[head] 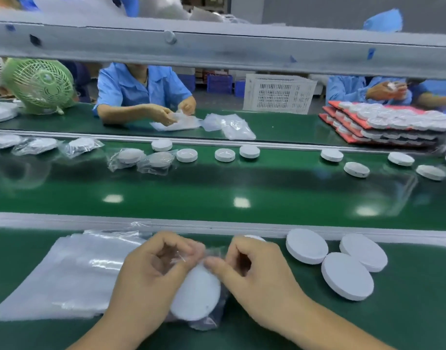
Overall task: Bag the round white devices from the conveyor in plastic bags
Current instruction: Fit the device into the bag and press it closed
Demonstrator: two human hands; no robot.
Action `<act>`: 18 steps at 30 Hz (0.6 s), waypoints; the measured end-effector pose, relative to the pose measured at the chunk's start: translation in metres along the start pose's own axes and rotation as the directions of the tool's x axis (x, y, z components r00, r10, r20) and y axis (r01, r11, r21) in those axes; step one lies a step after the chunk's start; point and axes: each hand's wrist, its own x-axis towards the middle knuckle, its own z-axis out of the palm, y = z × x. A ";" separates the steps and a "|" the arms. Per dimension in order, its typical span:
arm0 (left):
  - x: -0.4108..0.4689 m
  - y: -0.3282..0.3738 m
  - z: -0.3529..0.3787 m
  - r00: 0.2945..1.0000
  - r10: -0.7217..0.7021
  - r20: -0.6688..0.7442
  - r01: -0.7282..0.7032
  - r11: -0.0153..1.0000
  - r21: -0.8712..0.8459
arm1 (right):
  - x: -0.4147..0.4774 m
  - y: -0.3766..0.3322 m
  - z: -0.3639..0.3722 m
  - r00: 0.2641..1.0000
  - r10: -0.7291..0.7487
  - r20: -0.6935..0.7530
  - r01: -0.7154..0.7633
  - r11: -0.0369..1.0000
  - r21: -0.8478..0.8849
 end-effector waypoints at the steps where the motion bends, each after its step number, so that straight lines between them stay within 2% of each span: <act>1: 0.004 0.003 0.001 1.000 -0.017 -0.009 0.017 1.000 0.004 | 0.013 -0.002 -0.003 0.999 -0.016 0.035 0.017 0.999 -0.043; 3: 0.008 0.006 -0.002 0.999 -0.030 -0.019 0.032 0.994 0.107 | 0.048 -0.001 -0.009 0.997 -0.020 0.079 0.025 0.998 -0.066; 4: 0.007 0.004 -0.006 1.000 -0.002 -0.013 0.006 0.966 0.260 | 0.069 0.003 -0.012 0.998 -0.002 0.056 0.004 0.999 -0.041; 6: 0.002 -0.005 -0.017 0.992 0.117 0.054 -0.126 0.781 0.612 | 0.118 0.016 -0.018 0.993 0.108 -0.050 -0.106 0.994 0.038; 8: -0.006 -0.014 -0.025 0.966 0.171 0.194 -0.258 0.597 0.760 | 0.172 0.033 -0.021 0.942 0.313 -0.121 -0.286 0.938 0.198; 10: -0.013 -0.023 -0.027 0.926 0.181 0.330 -0.376 0.482 0.791 | 0.212 0.052 -0.018 0.873 0.479 -0.089 -0.426 0.840 0.337; 11: -0.014 -0.026 -0.024 0.909 0.177 0.377 -0.415 0.467 0.781 | 0.226 0.061 -0.015 0.852 0.521 -0.052 -0.484 0.821 0.303; 13: -0.010 -0.031 -0.018 0.891 0.154 0.428 -0.440 0.531 0.724 | 0.241 0.080 -0.007 0.835 0.548 0.052 -0.550 0.831 0.079; 15: -0.002 -0.031 -0.015 0.882 0.153 0.446 -0.448 0.568 0.690 | 0.243 0.086 0.001 0.840 0.526 0.130 -0.515 0.850 -0.111; 18: -0.001 -0.033 -0.020 0.868 0.169 0.468 -0.481 0.523 0.703 | 0.223 0.071 0.010 0.874 0.441 0.206 -0.403 0.893 -0.203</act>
